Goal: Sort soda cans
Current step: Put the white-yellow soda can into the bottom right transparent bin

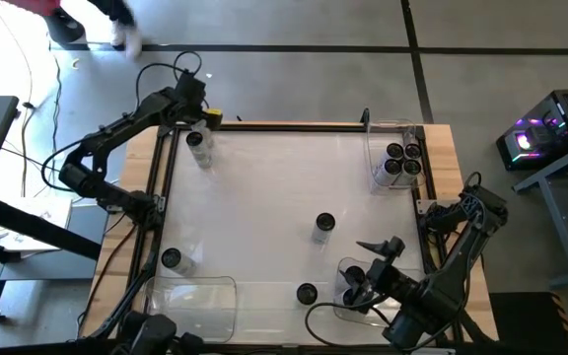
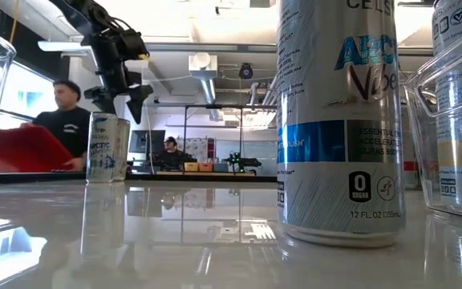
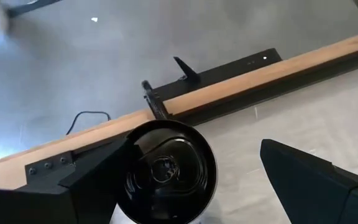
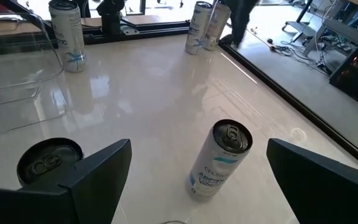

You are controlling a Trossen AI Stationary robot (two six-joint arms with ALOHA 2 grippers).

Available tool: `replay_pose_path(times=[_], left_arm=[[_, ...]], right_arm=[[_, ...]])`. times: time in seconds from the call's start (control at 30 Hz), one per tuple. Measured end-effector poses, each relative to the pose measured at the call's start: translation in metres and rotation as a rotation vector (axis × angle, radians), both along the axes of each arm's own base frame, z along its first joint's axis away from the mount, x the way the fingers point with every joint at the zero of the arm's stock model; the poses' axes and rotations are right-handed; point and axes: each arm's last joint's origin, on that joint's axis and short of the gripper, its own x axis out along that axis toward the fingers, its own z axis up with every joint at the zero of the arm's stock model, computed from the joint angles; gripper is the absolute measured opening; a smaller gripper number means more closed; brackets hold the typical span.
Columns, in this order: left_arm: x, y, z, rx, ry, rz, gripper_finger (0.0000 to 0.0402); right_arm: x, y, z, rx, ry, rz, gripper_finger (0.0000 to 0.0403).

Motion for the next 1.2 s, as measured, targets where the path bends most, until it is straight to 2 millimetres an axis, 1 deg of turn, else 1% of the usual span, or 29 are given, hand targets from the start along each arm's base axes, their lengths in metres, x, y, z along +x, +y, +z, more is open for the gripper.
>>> replay_pose_path(times=[0.17, 0.37, 0.5, 0.6, 0.7, 0.83, 1.0, 1.1, 1.2], left_arm=[[-0.002, -0.007, 0.005, -0.005, -0.017, -0.010, 0.0352], [-0.003, -0.022, 0.022, 0.049, -0.060, -0.036, 0.0352], [-0.009, -0.023, 0.026, 0.087, -0.018, 0.006, 0.0352], [-0.013, -0.017, 0.021, 0.060, 0.008, 0.026, 0.0352], [-0.012, -0.010, 0.009, 0.018, 0.008, 0.032, 0.0352], [-0.009, -0.001, -0.005, -0.030, 0.033, 0.038, 0.0352], [-0.005, 0.006, -0.014, -0.041, 0.037, 0.040, 0.0347], [-0.004, 0.007, -0.015, -0.042, 0.031, 0.050, 0.0330], [-0.004, 0.007, -0.015, -0.041, 0.034, 0.052, 0.0298]], right_arm=[[0.000, 0.000, 0.000, 0.002, 0.002, 0.000, 0.0371], [0.000, 0.000, 0.000, 0.002, 0.003, 0.000, 0.0371], [0.000, 0.000, 0.000, 0.002, 0.002, 0.000, 0.0371], [0.000, 0.000, 0.000, 0.003, 0.002, 0.000, 0.0371], [0.000, 0.000, 0.000, 0.006, -0.001, 0.000, 0.0371], [0.001, 0.001, 0.000, 0.012, -0.005, 0.000, 0.0371], [0.001, 0.001, 0.000, 0.011, -0.005, 0.000, 0.0371], [0.001, 0.001, 0.000, 0.011, -0.005, 0.000, 0.0371], [0.001, 0.001, 0.000, 0.011, -0.005, 0.000, 0.0371]])
